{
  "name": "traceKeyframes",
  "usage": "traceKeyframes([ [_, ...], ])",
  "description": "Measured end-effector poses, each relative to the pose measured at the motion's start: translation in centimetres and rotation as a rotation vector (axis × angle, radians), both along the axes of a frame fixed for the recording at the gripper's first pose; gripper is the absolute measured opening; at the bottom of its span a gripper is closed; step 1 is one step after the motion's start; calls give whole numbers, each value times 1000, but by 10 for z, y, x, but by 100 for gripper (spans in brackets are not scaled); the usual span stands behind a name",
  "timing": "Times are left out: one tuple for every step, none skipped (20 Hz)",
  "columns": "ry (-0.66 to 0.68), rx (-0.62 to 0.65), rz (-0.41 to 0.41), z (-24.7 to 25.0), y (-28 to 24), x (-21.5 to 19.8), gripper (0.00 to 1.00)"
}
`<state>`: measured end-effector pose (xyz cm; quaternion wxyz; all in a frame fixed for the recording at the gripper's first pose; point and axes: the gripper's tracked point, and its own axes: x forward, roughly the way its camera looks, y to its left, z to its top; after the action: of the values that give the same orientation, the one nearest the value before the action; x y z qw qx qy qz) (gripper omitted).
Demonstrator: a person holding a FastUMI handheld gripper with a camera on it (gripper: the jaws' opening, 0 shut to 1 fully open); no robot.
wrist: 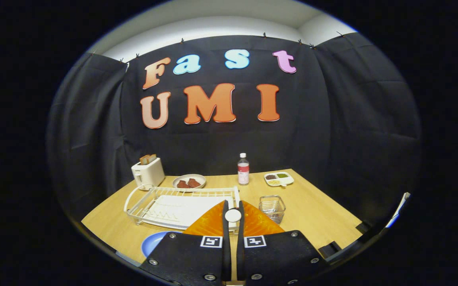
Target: Take the plate from the dish rack, then take the spoon from the basket and place it into the plate.
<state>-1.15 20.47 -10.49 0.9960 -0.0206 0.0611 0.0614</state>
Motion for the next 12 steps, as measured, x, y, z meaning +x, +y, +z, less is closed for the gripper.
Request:
traceKeyframes([
  [11,-1,23,-6,14,-8,6],
  [16,-7,47,-14,27,-15,5],
  [25,-11,69,-21,40,-22,5],
  [34,-9,92,-29,53,-27,5],
  [40,-10,116,-37,66,-31,5],
  [49,-11,137,-45,77,-33,5],
  [62,-11,156,-55,88,-34,5],
  [71,-11,170,-62,95,-29,5],
  [75,-14,185,-69,103,-29,5],
  [81,-16,196,-79,112,-27,6],
  [91,-15,213,-88,120,-27,5],
  [107,-15,225,-99,126,-27,6],
])
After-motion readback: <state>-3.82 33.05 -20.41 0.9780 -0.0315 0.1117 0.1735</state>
